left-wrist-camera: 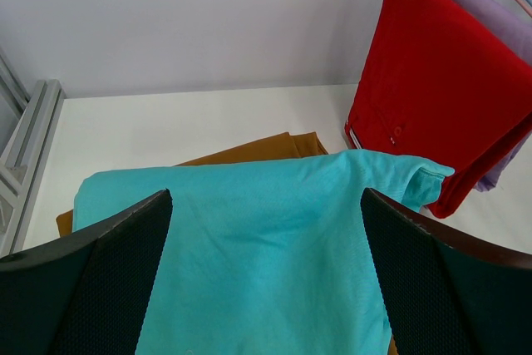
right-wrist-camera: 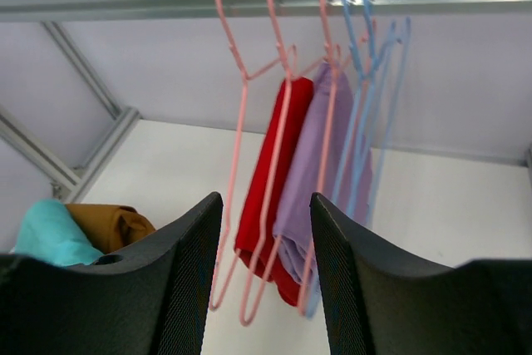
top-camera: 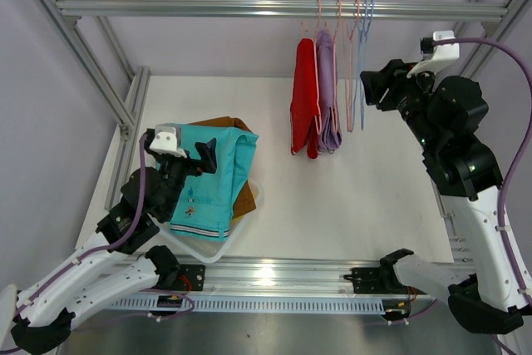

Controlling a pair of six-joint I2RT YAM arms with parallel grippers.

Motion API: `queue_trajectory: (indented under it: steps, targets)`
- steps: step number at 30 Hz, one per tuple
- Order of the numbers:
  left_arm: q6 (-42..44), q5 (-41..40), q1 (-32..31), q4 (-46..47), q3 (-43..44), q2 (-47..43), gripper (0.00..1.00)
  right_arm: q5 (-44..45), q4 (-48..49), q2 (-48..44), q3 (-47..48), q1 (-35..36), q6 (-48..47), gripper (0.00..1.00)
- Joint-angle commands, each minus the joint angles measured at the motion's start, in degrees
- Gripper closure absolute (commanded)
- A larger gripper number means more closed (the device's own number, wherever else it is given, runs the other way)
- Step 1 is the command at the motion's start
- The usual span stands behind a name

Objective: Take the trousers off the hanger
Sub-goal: Place the hanger at the clothesline.

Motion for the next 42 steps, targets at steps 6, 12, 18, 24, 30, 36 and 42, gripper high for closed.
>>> queue_trajectory:
  steps: [6,12,18,24,30,36,42]
  targets:
    - [0.61,1.05,-0.22,1.57,-0.13,0.61,0.01,-3.01,2.07,9.80,5.86,4.35,1.41,0.49]
    - [0.70,1.31,-0.22,1.57,-0.30,0.79,0.01,-3.10,4.71,15.60,6.29,4.88,0.98,0.49]
    - [0.79,1.49,-0.22,1.66,-0.04,1.32,0.01,-3.81,6.64,19.29,6.47,4.79,0.62,0.49]
    - [0.88,1.75,-0.22,1.57,-0.13,1.32,0.00,-4.16,7.61,21.40,6.21,4.79,-0.25,0.50]
    - [0.88,2.01,-0.22,1.57,-0.13,1.23,0.00,-4.16,9.11,23.95,6.21,4.88,-1.48,0.50]
    - [0.88,2.10,-0.22,1.49,-0.13,1.40,0.01,-2.84,9.90,25.80,6.21,4.97,-1.75,0.50]
    - [0.88,2.28,-0.22,1.40,-0.04,1.40,0.00,-4.15,10.95,26.77,5.59,5.06,-1.05,0.50]
